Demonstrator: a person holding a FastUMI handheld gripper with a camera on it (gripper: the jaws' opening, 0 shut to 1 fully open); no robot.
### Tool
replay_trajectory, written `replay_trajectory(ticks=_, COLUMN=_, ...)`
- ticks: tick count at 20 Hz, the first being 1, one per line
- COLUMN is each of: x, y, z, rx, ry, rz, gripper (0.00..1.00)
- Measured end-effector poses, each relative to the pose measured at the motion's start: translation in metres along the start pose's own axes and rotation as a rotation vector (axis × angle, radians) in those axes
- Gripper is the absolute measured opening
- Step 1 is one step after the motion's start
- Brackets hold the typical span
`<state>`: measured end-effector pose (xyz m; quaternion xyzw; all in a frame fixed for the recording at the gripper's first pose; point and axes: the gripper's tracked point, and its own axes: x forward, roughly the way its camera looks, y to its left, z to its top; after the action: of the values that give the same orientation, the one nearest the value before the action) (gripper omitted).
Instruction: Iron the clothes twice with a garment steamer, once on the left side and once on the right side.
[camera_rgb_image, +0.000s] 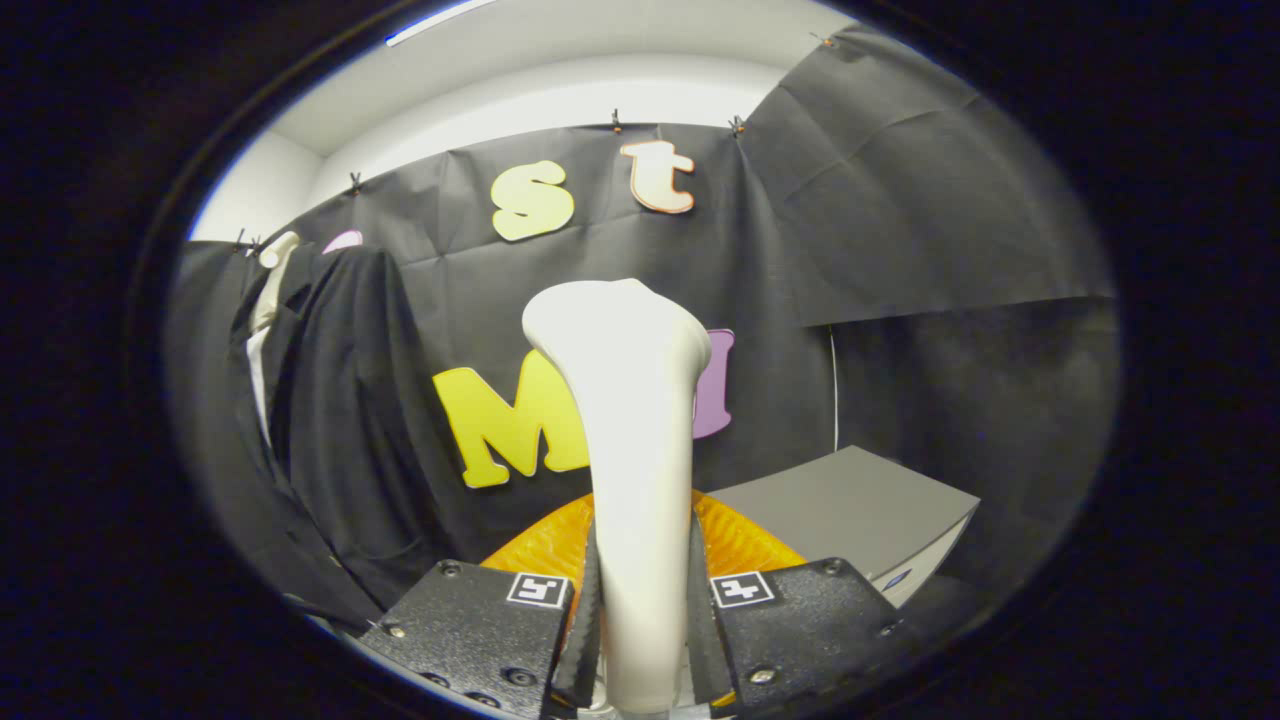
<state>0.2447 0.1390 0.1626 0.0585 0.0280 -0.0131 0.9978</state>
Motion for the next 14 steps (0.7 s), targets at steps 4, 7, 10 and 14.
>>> replay_trajectory(ticks=4, x=-0.047, y=0.031, z=0.005, rx=-0.031, ry=-0.086, rz=0.010, gripper=0.38)
replay_trajectory(ticks=7, x=-0.085, y=0.056, z=0.001, rx=-0.047, ry=-0.137, rz=0.003, gripper=0.38)
replay_trajectory(ticks=10, x=-0.104, y=0.081, z=0.000, rx=-0.063, ry=-0.183, rz=0.000, gripper=0.39)
replay_trajectory(ticks=14, x=-0.104, y=0.141, z=0.001, rx=-0.112, ry=-0.214, rz=0.059, gripper=0.39)
